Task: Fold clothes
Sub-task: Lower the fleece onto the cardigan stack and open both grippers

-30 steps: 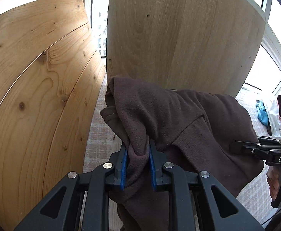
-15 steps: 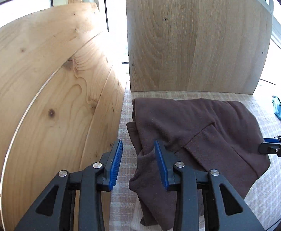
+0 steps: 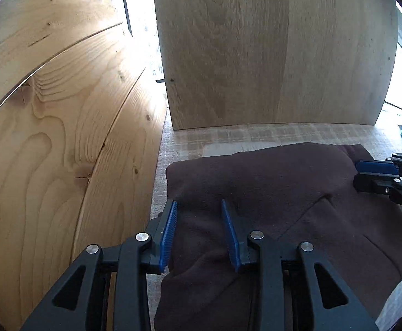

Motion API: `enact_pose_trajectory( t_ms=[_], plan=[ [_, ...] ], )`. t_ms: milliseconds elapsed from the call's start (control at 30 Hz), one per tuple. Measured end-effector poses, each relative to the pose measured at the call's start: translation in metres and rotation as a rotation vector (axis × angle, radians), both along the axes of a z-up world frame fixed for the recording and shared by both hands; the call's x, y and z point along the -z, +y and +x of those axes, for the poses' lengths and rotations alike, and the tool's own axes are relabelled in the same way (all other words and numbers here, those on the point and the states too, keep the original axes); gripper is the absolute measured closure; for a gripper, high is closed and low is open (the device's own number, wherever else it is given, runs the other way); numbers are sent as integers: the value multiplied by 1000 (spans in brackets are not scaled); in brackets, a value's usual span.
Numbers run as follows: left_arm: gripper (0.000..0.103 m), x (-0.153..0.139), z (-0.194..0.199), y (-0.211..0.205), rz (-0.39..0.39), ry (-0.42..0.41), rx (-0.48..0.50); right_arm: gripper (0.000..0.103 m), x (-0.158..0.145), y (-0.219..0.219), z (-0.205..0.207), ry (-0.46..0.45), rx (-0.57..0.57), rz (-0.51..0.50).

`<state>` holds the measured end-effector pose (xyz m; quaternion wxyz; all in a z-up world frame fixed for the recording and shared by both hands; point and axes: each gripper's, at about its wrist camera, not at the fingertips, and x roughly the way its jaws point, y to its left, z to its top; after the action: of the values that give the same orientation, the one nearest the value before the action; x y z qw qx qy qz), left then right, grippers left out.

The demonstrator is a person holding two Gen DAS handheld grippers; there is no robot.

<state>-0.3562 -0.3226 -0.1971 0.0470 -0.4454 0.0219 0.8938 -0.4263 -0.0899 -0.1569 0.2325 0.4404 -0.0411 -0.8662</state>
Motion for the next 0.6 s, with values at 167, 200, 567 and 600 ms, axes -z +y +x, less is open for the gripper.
enact_pose_trajectory(
  t_ms=[167,200,567,600],
  plan=[
    [75,-32,31,-8,25,47,-34,78,-40,14,32,10,5,-103],
    [75,-41,41,-7,15,66,-32,77,-45,14,43,21,-9,-107],
    [71,-4,117,-2,45,-4,-2,76,0,-13,99,-44,-77,39],
    [70,0,119,-3,48,1,-7,76,2,-12,97,-47,-83,45]
  ],
)
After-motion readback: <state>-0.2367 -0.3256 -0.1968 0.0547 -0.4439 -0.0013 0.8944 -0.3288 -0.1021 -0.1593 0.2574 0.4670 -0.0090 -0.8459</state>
